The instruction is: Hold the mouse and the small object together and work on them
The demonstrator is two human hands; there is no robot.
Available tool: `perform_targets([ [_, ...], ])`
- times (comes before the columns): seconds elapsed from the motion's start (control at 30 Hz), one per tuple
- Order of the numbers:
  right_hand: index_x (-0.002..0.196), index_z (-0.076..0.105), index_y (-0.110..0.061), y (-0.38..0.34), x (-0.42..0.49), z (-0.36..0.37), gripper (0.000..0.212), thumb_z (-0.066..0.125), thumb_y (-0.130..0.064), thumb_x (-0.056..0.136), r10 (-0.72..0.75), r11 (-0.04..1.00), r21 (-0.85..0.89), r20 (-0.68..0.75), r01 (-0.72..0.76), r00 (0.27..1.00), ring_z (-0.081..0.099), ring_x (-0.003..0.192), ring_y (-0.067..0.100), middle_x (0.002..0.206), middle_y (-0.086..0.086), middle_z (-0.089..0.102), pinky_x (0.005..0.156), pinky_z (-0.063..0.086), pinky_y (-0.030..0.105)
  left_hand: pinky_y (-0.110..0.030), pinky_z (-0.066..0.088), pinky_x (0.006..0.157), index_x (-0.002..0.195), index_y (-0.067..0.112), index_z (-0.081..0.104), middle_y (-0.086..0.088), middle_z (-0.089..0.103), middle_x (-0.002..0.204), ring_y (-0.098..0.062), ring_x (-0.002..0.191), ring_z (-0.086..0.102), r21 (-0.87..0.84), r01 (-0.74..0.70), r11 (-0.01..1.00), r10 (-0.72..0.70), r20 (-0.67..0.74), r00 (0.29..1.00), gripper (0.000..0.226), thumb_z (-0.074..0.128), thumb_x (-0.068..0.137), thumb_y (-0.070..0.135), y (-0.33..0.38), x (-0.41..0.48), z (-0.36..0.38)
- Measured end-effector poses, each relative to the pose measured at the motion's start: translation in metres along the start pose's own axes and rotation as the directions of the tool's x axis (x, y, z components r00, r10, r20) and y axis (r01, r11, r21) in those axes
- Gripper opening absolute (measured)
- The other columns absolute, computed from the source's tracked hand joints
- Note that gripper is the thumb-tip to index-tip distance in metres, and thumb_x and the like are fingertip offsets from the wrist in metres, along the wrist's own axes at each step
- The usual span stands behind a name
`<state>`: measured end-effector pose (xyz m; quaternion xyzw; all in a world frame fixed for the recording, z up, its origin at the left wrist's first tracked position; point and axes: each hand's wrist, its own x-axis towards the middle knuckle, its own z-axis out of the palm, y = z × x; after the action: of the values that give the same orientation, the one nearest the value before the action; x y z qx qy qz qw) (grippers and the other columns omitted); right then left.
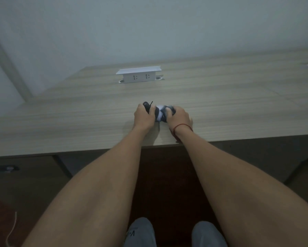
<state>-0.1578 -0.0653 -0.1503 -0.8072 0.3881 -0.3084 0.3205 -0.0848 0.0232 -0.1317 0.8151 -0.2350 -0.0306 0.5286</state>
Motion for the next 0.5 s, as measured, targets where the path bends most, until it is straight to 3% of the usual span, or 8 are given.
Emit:
perform_targets([
  [0.07, 0.111, 0.06, -0.02, -0.003, 0.002, 0.002, 0.034, 0.04, -0.042, 0.094, 0.026, 1.0, -0.012, -0.011, -0.026, 1.0, 0.056, 0.105, 0.027, 0.11, 0.007, 0.066, 0.092, 0.035, 0.034, -0.035, 0.057, 0.071, 0.106, -0.001, 0.057, -0.022, 0.063, 0.101, -0.028, 0.079, 0.063, -0.05, 0.018, 0.999, -0.012, 0.12, 0.993, 0.03, 0.055, 0.095, 0.027, -0.001, 0.005, -0.008],
  [0.13, 0.113, 0.059, -0.02, -0.004, 0.002, 0.003, 0.035, 0.039, -0.042, 0.095, 0.03, 0.999, -0.026, -0.007, -0.03, 1.0, 0.055, 0.107, 0.027, 0.111, 0.007, 0.065, 0.094, 0.034, 0.034, -0.024, 0.052, 0.047, 0.095, 0.002, 0.057, -0.022, 0.062, 0.087, -0.022, 0.056, 0.058, -0.107, 0.076, 0.991, -0.049, 0.231, 0.972, 0.022, 0.056, 0.095, 0.024, -0.002, 0.01, -0.014],
  [0.17, 0.113, 0.059, -0.02, -0.003, 0.002, 0.003, 0.035, 0.039, -0.042, 0.095, 0.028, 0.999, -0.023, -0.002, -0.028, 1.0, 0.055, 0.107, 0.027, 0.112, 0.007, 0.065, 0.094, 0.033, 0.034, -0.022, 0.051, 0.044, 0.092, 0.003, 0.057, -0.021, 0.062, 0.086, -0.021, 0.053, 0.057, -0.119, 0.098, 0.988, -0.067, 0.242, 0.968, 0.021, 0.057, 0.094, 0.023, -0.002, 0.011, -0.015],
  [0.2, 0.113, 0.059, -0.02, -0.002, 0.002, 0.002, 0.035, 0.04, -0.042, 0.095, 0.023, 1.0, -0.015, 0.001, -0.023, 1.0, 0.055, 0.107, 0.027, 0.112, 0.007, 0.065, 0.094, 0.033, 0.034, -0.025, 0.054, 0.048, 0.092, 0.003, 0.058, -0.022, 0.063, 0.088, -0.023, 0.056, 0.06, -0.121, 0.107, 0.987, -0.078, 0.22, 0.972, 0.021, 0.058, 0.094, 0.024, -0.002, 0.011, -0.014],
  [0.27, 0.114, 0.059, -0.02, 0.0, 0.0, 0.0, 0.035, 0.042, -0.042, 0.094, 0.001, 1.0, 0.009, 0.015, -0.001, 1.0, 0.055, 0.106, 0.028, 0.112, 0.008, 0.065, 0.095, 0.034, 0.035, -0.039, 0.06, 0.074, 0.104, 0.0, 0.059, -0.023, 0.066, 0.103, -0.033, 0.082, 0.067, -0.075, 0.096, 0.993, -0.089, 0.089, 0.992, 0.029, 0.058, 0.093, 0.027, -0.002, 0.01, -0.008],
  [0.33, 0.116, 0.059, -0.02, 0.003, -0.001, -0.001, 0.036, 0.043, -0.042, 0.094, -0.028, 0.999, 0.027, 0.041, 0.027, 0.999, 0.055, 0.107, 0.028, 0.113, 0.008, 0.065, 0.097, 0.036, 0.037, -0.039, 0.052, 0.091, 0.119, 0.0, 0.055, -0.02, 0.062, 0.118, -0.035, 0.106, 0.062, -0.028, 0.107, 0.994, -0.108, -0.047, 0.993, 0.038, 0.056, 0.094, 0.029, 0.0, 0.008, -0.004],
  [0.5, 0.121, 0.057, -0.02, 0.005, 0.0, -0.003, 0.038, 0.043, -0.042, 0.094, -0.07, 0.997, 0.051, 0.083, 0.066, 0.994, 0.055, 0.11, 0.026, 0.118, 0.005, 0.064, 0.099, 0.036, 0.038, -0.034, 0.044, 0.086, 0.119, 0.002, 0.053, -0.016, 0.06, 0.12, -0.03, 0.106, 0.058, 0.016, 0.053, 0.998, -0.049, -0.173, 0.984, 0.035, 0.052, 0.096, 0.028, 0.002, 0.013, -0.005],
])
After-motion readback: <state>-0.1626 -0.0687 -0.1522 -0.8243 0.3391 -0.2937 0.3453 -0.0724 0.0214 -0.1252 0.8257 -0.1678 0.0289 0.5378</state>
